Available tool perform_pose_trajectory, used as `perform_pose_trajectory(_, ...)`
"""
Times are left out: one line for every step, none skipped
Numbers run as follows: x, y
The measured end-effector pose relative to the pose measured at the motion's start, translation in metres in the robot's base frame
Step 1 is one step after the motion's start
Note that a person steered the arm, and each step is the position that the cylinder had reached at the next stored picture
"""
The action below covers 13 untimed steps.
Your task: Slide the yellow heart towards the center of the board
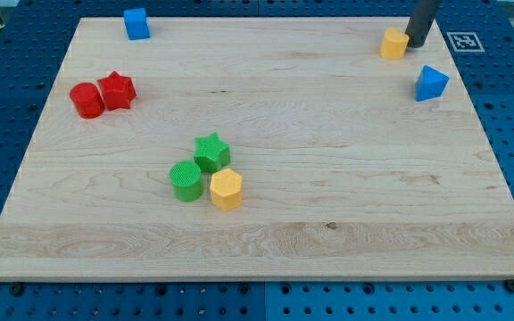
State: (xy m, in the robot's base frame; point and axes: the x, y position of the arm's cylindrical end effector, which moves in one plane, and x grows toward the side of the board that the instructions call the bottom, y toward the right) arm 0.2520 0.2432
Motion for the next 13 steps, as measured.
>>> perform_pose_trajectory(-0.016, 0.000)
perform_pose_trajectory(-0.015, -0.004)
perform_pose_trajectory(-0.012, -0.023)
perform_pose_trajectory(-0.005, -0.038)
perform_pose_trajectory(0.018, -0.032)
perform_pose_trajectory(0.042, -0.030)
perform_pose_trajectory(0.060, -0.031)
perform_pose_trajectory(0.077, -0.036)
perform_pose_trajectory(0.077, -0.057)
perform_pose_trajectory(0.077, -0.086)
perform_pose_trajectory(0.075, -0.118)
perform_pose_trajectory(0.068, -0.149)
perform_pose_trajectory(0.061, -0.175)
